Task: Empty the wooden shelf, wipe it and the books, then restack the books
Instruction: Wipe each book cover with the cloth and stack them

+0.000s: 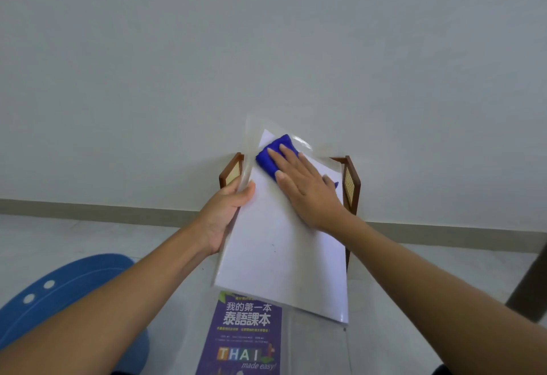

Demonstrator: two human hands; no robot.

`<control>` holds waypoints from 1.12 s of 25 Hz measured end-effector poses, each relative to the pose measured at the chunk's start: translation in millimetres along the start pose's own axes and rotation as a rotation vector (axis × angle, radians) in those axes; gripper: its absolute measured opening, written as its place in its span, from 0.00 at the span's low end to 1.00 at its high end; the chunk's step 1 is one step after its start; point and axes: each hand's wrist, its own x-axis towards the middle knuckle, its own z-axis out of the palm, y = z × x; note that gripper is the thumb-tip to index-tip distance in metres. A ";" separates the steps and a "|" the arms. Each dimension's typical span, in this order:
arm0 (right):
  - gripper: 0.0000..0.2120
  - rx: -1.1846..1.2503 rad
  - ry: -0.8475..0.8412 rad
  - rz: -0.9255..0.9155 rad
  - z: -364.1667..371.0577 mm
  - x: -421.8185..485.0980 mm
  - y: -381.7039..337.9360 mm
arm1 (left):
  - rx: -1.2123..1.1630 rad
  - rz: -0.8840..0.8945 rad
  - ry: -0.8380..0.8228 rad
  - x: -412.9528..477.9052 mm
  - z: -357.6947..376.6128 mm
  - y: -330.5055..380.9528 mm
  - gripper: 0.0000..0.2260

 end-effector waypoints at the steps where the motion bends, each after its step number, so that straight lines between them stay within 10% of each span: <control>1: 0.22 0.017 0.027 0.068 0.1 1.5 9.2 | 0.000 0.006 0.009 -0.5 -1.5 1.2 0.14; 9: 0.24 0.227 -0.032 0.218 1.4 -4.0 17.8 | -0.012 0.027 0.085 -1.3 -4.9 2.4 0.12; 18: 0.24 0.039 -0.158 -0.333 60.2 -14.6 -10.9 | -0.085 0.045 0.274 -2.5 -22.3 2.3 0.09; 28: 0.18 0.235 -0.202 -0.069 46.2 -31.6 -22.6 | -0.105 0.045 0.315 -2.4 -20.6 6.3 0.10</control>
